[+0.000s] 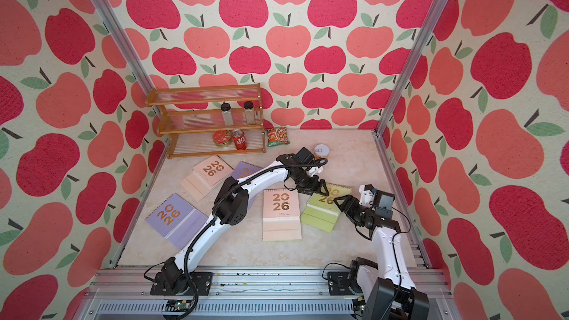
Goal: Stack the calendars
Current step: Pick up the calendar at the center of the board.
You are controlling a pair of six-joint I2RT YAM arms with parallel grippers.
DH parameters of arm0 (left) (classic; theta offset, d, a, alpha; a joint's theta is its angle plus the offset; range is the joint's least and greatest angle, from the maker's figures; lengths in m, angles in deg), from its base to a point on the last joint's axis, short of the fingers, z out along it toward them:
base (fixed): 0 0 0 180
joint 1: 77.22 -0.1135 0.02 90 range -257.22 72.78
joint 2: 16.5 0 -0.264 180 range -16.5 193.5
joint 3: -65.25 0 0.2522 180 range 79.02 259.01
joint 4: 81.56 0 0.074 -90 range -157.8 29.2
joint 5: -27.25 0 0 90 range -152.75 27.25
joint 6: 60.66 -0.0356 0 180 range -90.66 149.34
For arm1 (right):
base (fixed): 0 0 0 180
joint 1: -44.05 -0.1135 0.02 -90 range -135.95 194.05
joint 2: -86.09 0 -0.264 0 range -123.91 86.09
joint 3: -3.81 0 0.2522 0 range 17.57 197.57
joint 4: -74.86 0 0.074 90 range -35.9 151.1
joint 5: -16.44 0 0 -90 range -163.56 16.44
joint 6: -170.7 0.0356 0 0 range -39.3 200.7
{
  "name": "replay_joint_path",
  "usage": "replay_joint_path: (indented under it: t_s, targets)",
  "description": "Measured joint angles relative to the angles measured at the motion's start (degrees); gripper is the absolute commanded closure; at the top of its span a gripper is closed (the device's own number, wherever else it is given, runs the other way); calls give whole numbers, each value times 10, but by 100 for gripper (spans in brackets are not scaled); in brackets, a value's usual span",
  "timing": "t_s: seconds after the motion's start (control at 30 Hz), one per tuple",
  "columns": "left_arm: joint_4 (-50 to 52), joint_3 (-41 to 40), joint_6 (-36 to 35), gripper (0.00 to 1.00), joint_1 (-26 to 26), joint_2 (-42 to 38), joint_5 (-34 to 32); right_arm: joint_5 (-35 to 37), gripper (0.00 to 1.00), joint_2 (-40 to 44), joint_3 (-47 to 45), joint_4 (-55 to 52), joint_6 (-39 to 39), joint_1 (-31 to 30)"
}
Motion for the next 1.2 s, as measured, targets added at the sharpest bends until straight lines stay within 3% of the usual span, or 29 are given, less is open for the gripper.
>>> replay_joint_path:
  t_s: [0.7, 0.9, 1.03, 1.2]
  targets:
    - [-5, 0, 0, 15, 0, 0, 19, -18, 64, -11, -6, 17, 23, -23]
    - [-5, 0, -1, 15, 0, 0, 20, 2, 77, -16, -6, 21, 28, -32]
    - [-5, 0, -1, 16, 0, 0, 19, 15, 98, -16, -6, 21, 33, -34]
    - [-9, 0, -5, 15, 0, 0, 18, 30, 100, -15, 12, -3, 22, -34]
